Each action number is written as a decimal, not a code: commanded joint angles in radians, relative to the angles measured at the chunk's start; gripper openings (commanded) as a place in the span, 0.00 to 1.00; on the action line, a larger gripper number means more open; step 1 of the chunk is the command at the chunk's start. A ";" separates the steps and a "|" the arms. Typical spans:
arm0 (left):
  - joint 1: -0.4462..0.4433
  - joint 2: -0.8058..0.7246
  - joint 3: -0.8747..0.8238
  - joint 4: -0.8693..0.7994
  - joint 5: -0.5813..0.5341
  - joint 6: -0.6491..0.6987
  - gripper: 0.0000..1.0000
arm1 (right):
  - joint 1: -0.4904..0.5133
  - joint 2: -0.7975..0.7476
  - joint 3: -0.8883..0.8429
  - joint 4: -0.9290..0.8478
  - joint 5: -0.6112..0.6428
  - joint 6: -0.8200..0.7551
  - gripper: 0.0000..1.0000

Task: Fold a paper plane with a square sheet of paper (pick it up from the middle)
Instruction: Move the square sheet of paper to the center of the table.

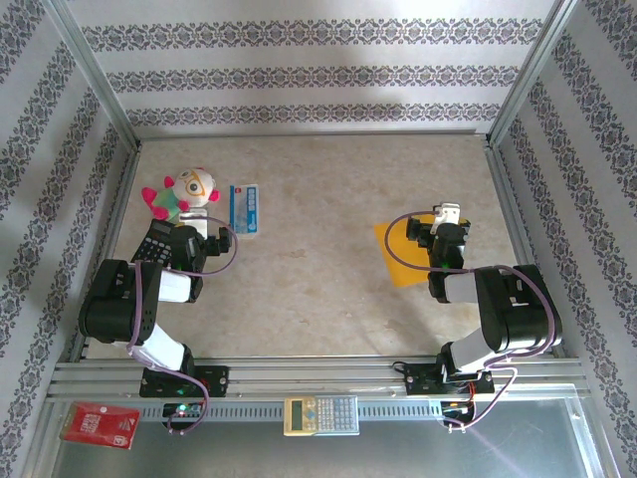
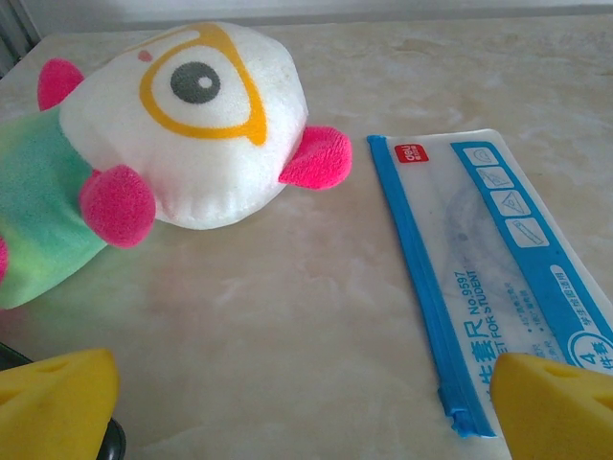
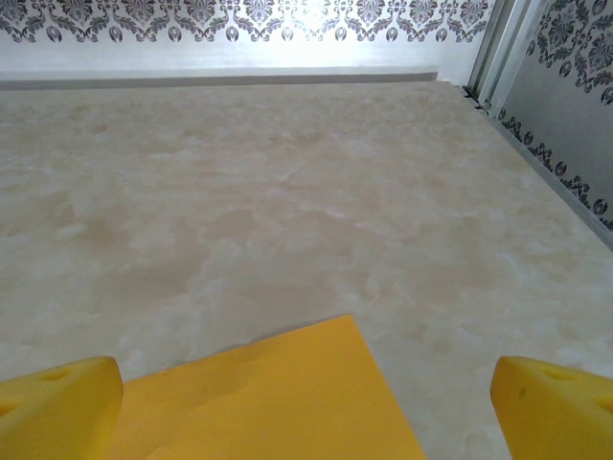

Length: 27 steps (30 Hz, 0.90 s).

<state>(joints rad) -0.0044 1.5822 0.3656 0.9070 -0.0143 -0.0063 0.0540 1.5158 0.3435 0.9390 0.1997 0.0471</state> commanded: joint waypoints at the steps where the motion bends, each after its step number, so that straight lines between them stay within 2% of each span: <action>1: 0.011 0.010 0.017 0.052 0.005 -0.003 1.00 | -0.008 0.013 0.019 0.034 -0.013 0.003 0.98; 14: 0.011 0.010 0.011 0.062 -0.012 -0.010 1.00 | -0.008 0.011 0.016 0.036 -0.012 0.002 0.98; 17: 0.011 -0.032 -0.014 0.070 -0.042 -0.024 1.00 | -0.002 -0.067 -0.008 0.023 0.011 -0.001 0.98; 20: 0.011 -0.158 0.012 -0.081 -0.069 -0.030 1.00 | 0.000 -0.222 -0.016 -0.115 0.126 0.036 0.98; 22: 0.011 -0.241 0.050 -0.228 -0.124 -0.066 1.00 | -0.010 -0.333 -0.006 -0.258 0.238 0.127 0.98; 24: 0.016 -0.313 0.107 -0.398 -0.190 -0.180 1.00 | -0.031 -0.446 0.049 -0.434 0.265 0.193 0.98; 27: 0.023 -0.394 0.172 -0.594 -0.111 -0.270 1.00 | -0.059 -0.581 0.087 -0.679 0.222 0.309 0.98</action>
<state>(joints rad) 0.0029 1.2415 0.4870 0.5655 -0.1242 -0.1436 0.0120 1.0122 0.3912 0.5423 0.3847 0.2115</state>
